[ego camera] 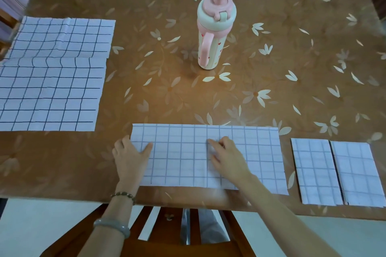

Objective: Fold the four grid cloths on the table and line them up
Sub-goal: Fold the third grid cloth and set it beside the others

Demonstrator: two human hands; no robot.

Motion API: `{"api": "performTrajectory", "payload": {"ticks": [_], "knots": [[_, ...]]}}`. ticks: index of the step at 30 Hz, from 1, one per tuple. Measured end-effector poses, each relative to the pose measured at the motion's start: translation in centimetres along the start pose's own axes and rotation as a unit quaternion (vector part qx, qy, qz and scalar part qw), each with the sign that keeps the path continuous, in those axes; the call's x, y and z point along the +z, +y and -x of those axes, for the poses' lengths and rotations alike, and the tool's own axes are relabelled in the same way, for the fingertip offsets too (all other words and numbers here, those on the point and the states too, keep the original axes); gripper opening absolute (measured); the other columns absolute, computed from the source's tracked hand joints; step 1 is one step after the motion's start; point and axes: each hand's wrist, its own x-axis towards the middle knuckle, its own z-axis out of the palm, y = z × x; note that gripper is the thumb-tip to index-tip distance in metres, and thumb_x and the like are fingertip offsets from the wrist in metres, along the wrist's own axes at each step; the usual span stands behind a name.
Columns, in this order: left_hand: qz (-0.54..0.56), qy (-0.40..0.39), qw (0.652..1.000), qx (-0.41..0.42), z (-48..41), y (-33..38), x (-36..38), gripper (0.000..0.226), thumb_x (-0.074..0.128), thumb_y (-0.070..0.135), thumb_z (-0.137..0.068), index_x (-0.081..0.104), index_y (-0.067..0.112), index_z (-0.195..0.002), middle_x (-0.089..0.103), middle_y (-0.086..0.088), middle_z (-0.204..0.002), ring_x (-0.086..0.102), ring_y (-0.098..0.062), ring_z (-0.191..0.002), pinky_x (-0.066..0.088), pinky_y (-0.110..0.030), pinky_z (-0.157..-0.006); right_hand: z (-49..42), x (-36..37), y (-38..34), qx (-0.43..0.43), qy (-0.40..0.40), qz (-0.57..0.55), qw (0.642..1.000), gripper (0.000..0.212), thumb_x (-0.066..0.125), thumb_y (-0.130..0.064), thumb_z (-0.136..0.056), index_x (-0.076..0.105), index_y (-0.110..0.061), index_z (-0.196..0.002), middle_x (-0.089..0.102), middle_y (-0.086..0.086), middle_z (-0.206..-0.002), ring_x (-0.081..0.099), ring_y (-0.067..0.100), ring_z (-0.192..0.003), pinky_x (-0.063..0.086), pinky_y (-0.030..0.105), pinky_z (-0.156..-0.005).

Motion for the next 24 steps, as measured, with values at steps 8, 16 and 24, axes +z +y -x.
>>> {"api": "performTrajectory", "payload": {"ticks": [8,16,24], "knots": [[0.038,-0.034,0.994,-0.094,-0.3,0.7,-0.3,0.072,0.078,0.041,-0.075,0.037,0.007,-0.124,0.053,-0.011,-0.117,0.057,-0.035,-0.102,0.049,-0.046,-0.074,-0.2,0.2,0.0,0.021,-0.085,-0.044,0.995,0.063,0.061,-0.025,-0.087,0.036,-0.019,-0.144,0.04,0.003,-0.109,0.044,0.021,-0.103,0.042,0.027,-0.084],[0.151,-0.131,0.975,-0.1,-1.8,-0.5,-2.8,0.015,0.074,0.026,-0.081,0.065,0.015,-0.078,0.07,-0.005,-0.087,0.065,-0.029,-0.092,0.056,-0.039,-0.075,-0.8,-0.2,-0.4,0.026,-0.115,-0.041,0.992,0.071,0.063,-0.029,-0.084,0.03,-0.022,-0.147,0.03,-0.003,-0.105,0.039,0.02,-0.105,0.039,0.029,-0.093],[0.166,-0.101,0.98,-0.039,-4.3,-1.5,-9.3,0.012,0.074,0.023,-0.083,0.069,0.014,-0.088,0.07,0.001,-0.081,0.065,-0.02,-0.075,0.048,-0.028,-0.059,-4.9,1.3,-5.5,-0.014,-0.1,-0.01,0.995,0.073,0.064,-0.034,-0.08,0.033,-0.02,-0.145,0.039,0.005,-0.108,0.041,0.025,-0.1,0.04,0.033,-0.087]]}}
